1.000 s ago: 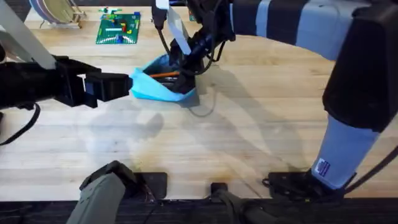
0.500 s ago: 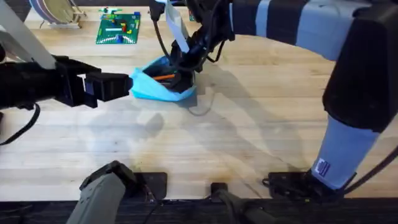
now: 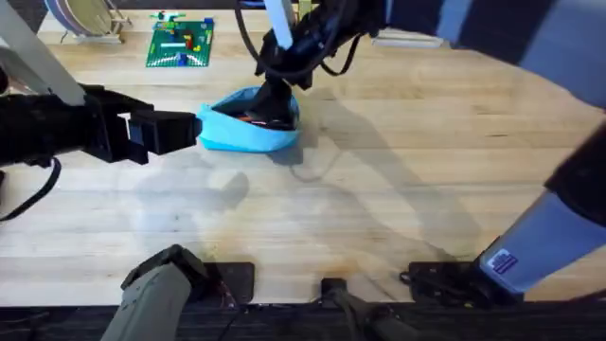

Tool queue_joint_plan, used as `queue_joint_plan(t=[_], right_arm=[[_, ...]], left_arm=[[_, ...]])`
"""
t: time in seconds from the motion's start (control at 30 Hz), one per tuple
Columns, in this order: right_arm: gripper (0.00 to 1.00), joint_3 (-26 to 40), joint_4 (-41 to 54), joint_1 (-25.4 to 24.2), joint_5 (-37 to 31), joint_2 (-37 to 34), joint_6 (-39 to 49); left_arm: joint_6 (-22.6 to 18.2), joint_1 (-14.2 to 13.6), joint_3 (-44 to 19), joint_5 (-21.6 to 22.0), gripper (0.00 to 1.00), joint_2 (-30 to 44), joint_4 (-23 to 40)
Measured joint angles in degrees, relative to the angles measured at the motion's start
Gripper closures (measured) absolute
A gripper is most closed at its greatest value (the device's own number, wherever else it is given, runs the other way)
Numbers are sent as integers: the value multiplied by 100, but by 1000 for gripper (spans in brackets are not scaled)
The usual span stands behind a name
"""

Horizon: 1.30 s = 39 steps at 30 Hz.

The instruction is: Unzip the bag, pick up the pens from the table one at a time and place them inside, then zip the bag closed.

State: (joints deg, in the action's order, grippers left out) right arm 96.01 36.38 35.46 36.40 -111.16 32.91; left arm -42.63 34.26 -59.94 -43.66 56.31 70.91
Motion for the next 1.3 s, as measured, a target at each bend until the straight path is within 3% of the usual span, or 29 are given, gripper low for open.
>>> queue_joint_plan(t=[0.13, 0.17, 0.27, 0.57, 0.8, 1.3], right_arm=[[4, 0, 11, 0, -242, 273, -142], [4, 0, 157, 0, -680, 460, -269], [4, 0, 401, 0, -1141, 649, -324], [3, 0, 894, 0, -2172, 1058, -934], [3, 0, 900, 0, -2378, 1087, -1500], [3, 0, 900, 0, -2446, 1087, -1646]], left_arm=[[-2, 0, 0, 0, 6, -2, -35], [-35, 0, 0, 0, 6, 0, -48], [-66, 0, 0, 2, 6, 0, -48], [-70, 0, 0, 0, 6, -2, -44], [-74, 0, 0, 0, 7, -2, -42], [-88, 0, 0, 0, 7, 0, -43]])
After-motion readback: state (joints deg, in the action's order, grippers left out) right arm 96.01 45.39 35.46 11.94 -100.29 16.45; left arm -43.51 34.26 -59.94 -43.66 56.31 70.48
